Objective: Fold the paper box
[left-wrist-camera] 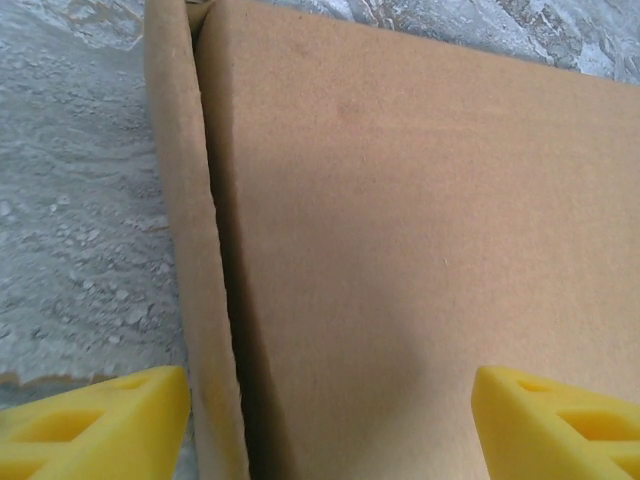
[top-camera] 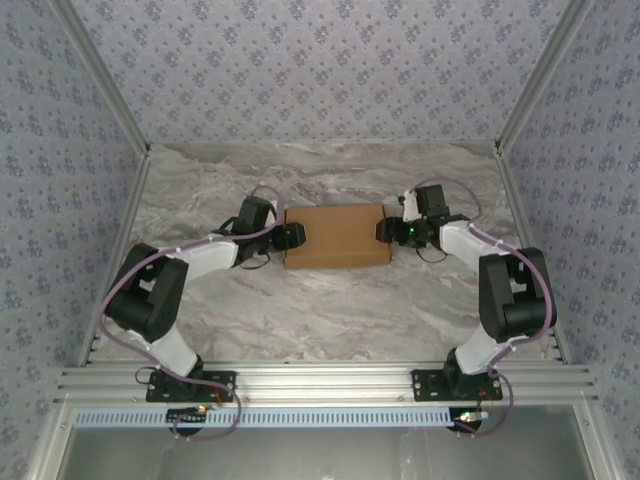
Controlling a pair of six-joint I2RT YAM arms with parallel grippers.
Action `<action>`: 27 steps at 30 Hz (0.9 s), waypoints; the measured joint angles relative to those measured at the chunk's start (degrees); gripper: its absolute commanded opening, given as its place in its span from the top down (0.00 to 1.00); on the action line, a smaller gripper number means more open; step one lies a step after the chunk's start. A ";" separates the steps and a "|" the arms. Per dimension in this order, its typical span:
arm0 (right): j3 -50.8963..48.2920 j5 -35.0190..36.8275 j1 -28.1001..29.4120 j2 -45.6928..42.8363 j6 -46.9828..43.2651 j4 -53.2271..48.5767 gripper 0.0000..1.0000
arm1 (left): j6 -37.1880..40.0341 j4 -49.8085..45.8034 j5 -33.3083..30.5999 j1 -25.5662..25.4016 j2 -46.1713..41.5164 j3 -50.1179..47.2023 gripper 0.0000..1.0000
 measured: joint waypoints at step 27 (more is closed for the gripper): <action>19.28 9.38 -0.85 4.48 -2.34 -4.87 0.27 | 3.19 -3.82 -1.55 7.13 8.66 14.86 0.22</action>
